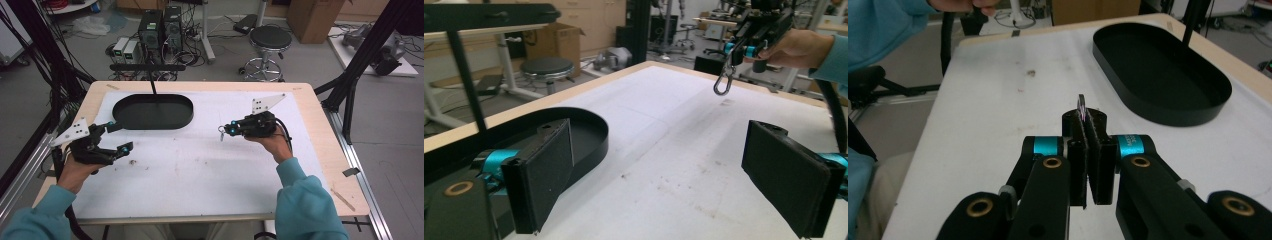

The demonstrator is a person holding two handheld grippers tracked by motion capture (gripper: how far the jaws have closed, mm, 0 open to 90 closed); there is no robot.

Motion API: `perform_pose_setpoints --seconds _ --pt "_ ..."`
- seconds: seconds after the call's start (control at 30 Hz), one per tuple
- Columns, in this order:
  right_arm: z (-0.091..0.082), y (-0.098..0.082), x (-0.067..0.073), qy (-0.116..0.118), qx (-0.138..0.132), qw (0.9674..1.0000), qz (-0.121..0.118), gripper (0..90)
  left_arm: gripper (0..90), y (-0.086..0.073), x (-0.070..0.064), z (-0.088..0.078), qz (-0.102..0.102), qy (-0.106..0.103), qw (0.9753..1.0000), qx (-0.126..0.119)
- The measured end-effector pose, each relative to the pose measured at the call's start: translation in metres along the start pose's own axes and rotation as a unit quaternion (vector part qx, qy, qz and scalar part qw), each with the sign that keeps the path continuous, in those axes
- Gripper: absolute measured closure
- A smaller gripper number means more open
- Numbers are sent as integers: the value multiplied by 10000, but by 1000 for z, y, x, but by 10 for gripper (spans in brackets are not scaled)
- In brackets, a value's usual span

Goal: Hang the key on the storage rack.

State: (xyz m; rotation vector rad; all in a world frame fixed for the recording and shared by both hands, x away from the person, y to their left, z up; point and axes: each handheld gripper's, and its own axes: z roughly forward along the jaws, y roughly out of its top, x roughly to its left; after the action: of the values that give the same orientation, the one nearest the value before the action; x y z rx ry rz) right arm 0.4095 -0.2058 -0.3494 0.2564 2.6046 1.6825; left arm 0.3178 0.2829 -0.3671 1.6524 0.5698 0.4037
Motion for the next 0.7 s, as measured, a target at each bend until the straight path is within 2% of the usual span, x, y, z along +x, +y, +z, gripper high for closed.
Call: perform_pose_setpoints --seconds 0.13,0.2,0.33,0.47,0.7 --pt "1 7 2 77 -208 9997 -92 887 136 14 0 15 63 -303 9994 141" --pt "3 11 3 101 -236 9996 -126 887 142 19 0 21 116 -474 9985 264" --pt "9 18 6 193 -298 9992 -186 886 145 27 -1 35 196 -689 9963 469" --pt "15 25 9 321 -319 9987 -223 886 147 34 -2 46 75 -907 9946 507" --pt "25 38 15 453 -446 9972 -389 886 168 41 -8 63 220 -1152 9915 560"
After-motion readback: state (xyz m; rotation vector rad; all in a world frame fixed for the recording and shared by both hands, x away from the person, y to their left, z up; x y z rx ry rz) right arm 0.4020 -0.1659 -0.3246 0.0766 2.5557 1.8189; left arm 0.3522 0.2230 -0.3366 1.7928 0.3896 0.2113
